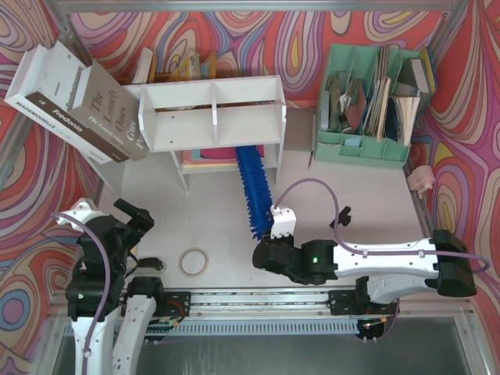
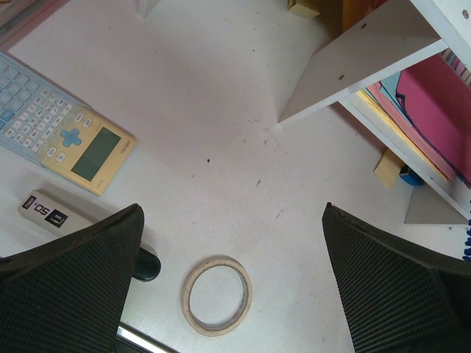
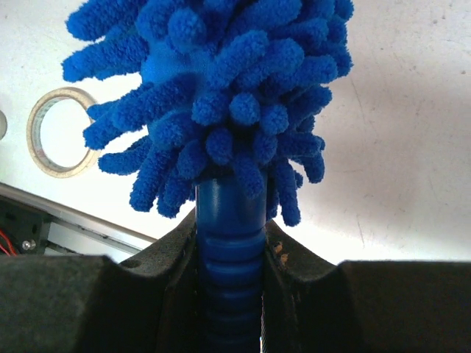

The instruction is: Dust the bookshelf with a duster

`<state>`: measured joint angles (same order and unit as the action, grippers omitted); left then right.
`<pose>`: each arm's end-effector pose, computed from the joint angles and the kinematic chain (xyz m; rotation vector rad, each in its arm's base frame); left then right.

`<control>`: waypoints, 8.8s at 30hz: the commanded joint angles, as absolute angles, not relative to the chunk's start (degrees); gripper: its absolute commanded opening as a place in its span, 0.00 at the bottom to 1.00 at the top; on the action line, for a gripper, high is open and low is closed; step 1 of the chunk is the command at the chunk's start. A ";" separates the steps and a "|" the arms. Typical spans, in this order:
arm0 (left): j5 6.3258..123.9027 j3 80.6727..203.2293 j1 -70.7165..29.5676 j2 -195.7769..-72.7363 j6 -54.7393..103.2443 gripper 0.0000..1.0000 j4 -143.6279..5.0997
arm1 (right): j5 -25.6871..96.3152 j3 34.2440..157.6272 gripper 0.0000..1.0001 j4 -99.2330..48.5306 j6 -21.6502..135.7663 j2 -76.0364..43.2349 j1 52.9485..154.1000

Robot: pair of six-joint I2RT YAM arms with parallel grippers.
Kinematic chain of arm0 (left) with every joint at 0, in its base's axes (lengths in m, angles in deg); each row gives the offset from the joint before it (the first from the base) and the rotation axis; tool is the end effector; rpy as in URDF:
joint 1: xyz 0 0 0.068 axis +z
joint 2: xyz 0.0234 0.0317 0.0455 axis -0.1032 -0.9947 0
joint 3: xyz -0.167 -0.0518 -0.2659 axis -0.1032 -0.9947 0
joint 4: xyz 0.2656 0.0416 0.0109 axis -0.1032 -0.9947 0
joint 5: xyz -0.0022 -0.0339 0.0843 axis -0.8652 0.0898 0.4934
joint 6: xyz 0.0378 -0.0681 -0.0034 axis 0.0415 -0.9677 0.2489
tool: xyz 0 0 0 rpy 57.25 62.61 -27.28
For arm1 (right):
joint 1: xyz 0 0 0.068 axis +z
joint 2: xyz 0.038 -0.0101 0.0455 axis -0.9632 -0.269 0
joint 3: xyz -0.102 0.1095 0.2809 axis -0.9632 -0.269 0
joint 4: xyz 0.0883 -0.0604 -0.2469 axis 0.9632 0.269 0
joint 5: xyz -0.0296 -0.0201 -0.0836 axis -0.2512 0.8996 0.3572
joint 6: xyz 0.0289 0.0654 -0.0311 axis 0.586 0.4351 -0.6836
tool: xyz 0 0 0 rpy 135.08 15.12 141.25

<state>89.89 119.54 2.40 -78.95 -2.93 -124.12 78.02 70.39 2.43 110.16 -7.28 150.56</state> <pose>0.0463 0.0161 0.3436 -0.7695 1.8044 -0.2011 0.1001 0.2464 0.2716 -0.0645 2.2996 0.4963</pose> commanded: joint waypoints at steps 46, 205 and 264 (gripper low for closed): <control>90.25 118.65 2.67 -78.33 -2.34 0.98 -123.27 | 79.75 67.25 0.00 1.56 112.61 -3.89 150.00; 91.13 118.56 2.67 -77.57 -2.58 0.98 -123.38 | 72.35 69.04 0.00 -14.36 99.75 -24.00 149.83; 91.39 118.56 2.67 -77.86 -2.62 0.98 -123.49 | 83.25 68.02 0.00 1.57 112.93 -15.37 154.99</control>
<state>90.59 119.47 2.40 -78.31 -2.93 -124.10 74.72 69.21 -5.61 103.74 -18.02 154.84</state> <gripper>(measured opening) 0.984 0.338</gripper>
